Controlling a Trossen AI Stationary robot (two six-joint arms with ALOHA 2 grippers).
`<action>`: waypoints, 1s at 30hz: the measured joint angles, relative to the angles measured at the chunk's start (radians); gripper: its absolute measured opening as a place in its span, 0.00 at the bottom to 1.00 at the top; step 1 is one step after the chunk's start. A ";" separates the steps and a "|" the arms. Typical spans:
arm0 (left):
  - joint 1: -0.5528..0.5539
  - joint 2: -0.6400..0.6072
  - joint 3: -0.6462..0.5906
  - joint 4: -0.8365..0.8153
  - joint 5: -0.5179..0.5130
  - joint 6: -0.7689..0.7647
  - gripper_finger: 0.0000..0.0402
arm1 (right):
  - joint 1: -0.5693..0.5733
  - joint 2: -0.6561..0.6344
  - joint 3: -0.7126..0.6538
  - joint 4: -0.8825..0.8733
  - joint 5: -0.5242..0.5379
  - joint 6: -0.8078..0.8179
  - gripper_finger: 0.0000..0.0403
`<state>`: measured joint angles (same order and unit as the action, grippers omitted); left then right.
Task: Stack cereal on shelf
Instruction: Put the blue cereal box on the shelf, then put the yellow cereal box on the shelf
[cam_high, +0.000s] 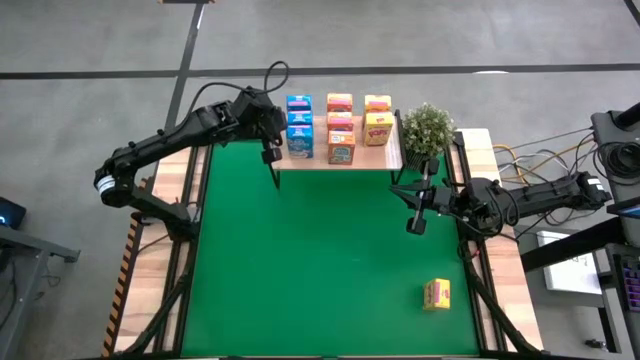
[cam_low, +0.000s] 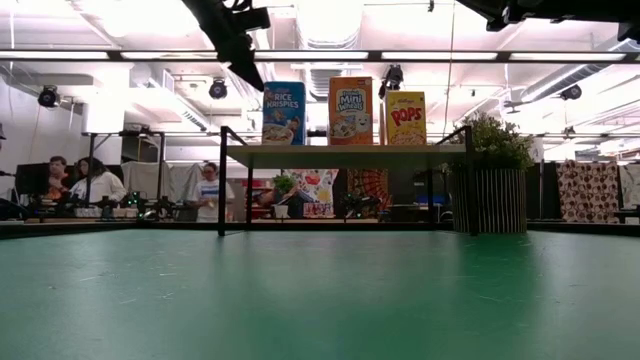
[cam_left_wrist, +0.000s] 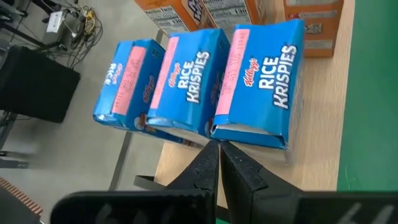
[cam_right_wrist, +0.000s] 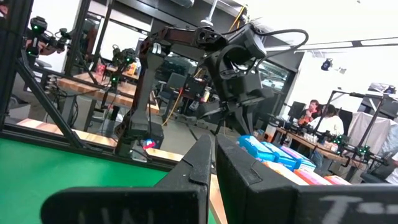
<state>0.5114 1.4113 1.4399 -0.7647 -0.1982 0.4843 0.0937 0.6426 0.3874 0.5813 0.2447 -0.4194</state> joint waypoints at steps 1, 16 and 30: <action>0.000 0.000 0.000 0.005 0.000 0.000 0.00 | 0.000 0.000 0.000 0.000 0.000 0.000 0.03; -0.053 -0.013 0.000 -0.135 0.000 -0.190 0.00 | 0.000 0.000 0.000 0.000 0.000 -0.001 0.03; -0.435 -0.200 -0.391 0.304 0.167 -0.341 0.00 | 0.000 0.000 0.000 -0.001 0.000 -0.002 0.03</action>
<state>0.0766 1.2113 1.0488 -0.4604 -0.0315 0.1438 0.0933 0.6430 0.3874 0.5808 0.2451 -0.4217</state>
